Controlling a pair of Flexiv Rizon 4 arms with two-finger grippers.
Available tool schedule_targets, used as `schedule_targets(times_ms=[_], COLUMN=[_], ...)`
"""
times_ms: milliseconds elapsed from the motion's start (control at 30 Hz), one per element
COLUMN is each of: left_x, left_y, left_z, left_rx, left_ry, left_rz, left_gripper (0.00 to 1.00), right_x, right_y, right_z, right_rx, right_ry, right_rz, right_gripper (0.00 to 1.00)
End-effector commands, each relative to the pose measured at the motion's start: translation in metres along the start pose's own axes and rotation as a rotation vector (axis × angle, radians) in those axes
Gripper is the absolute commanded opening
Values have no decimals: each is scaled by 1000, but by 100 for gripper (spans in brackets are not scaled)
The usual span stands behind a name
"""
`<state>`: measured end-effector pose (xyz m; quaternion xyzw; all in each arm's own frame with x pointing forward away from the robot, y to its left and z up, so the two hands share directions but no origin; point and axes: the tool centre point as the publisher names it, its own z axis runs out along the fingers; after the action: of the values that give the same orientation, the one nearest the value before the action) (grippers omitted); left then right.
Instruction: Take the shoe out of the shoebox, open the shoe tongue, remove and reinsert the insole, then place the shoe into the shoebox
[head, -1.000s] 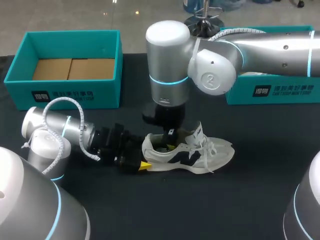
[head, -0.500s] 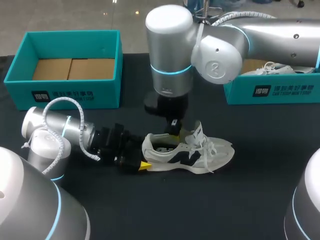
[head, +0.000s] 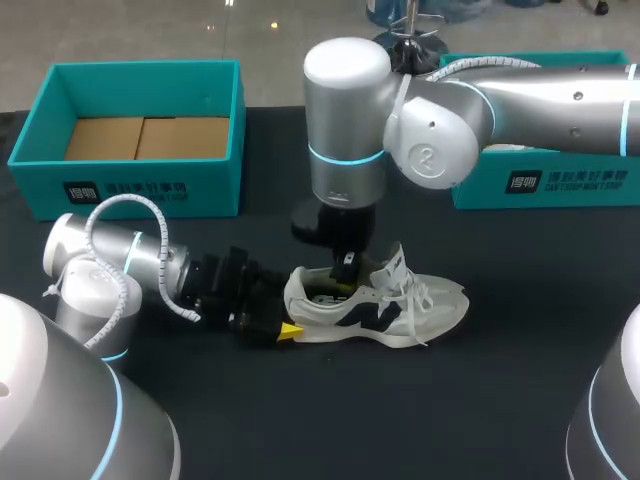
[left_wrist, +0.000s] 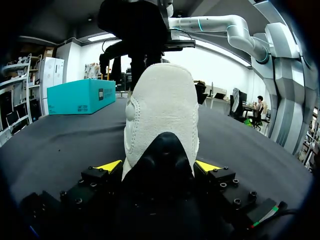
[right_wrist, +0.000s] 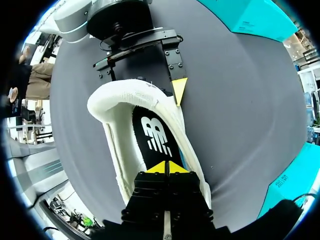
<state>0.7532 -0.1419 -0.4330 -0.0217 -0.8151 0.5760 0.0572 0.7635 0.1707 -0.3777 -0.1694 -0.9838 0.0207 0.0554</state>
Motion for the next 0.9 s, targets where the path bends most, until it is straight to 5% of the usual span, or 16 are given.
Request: schedule_targets(times_ms=[33,133,267,700,900], left_x=[0,0,0,0,0], left_y=[2,2,2,2,2], left_z=[3,3,3,3,3], left_rx=[-1,-1,-1,-1,-1], left_ry=[-1,-1,-1,-1,-1], left_rz=[0,0,0,0,0], left_gripper=[0,0,0,0,0], right_x=[-4,-5,-5,0,1], right_y=[4,2,0,-2,5], right_z=[13,16,19,14,29], right_rx=[1,-3,-5,-7,-9], right_ry=[18,27,35,33,58], right_rz=[-2,0,-1,-12,-19], right_gripper=[0,5,43,47,47])
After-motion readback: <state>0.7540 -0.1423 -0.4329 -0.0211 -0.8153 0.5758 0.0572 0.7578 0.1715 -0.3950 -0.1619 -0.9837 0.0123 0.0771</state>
